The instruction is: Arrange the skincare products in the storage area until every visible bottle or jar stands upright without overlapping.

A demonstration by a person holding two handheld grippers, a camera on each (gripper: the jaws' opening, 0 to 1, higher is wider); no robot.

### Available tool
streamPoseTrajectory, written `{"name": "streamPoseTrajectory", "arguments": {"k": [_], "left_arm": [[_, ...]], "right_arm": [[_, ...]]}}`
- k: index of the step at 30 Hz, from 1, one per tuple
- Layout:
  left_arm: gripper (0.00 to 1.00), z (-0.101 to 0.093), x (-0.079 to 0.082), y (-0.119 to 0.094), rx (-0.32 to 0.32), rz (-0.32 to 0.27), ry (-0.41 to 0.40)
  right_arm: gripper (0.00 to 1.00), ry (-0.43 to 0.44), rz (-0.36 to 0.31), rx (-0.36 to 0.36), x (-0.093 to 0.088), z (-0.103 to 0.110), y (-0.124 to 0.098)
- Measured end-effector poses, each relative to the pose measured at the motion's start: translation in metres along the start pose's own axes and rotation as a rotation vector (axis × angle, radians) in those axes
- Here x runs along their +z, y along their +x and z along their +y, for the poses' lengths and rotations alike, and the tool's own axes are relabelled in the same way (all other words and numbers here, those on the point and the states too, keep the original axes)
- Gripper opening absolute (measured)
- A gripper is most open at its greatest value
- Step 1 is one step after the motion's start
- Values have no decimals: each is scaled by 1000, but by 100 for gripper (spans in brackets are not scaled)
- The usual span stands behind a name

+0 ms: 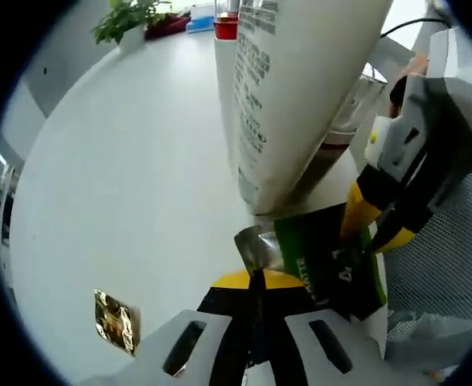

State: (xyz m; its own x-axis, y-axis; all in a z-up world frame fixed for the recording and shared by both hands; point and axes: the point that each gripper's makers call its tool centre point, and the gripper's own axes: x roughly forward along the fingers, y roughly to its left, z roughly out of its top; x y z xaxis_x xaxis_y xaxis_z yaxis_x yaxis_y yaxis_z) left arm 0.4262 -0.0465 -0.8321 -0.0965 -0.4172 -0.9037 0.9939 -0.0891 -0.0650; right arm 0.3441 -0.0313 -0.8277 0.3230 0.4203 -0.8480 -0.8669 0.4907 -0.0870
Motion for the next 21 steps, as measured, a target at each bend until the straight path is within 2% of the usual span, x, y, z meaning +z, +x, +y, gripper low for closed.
{"name": "streamPoseTrajectory", "arguments": {"k": [8,21], "left_arm": [[0,6,-1,1,-12,-8,-7],[0,16,2,2,0,-35,-48]], "right_arm": [[21,-59,4,-3,8,-1,8],[18,-54,22,-27,15,-4,15]]}}
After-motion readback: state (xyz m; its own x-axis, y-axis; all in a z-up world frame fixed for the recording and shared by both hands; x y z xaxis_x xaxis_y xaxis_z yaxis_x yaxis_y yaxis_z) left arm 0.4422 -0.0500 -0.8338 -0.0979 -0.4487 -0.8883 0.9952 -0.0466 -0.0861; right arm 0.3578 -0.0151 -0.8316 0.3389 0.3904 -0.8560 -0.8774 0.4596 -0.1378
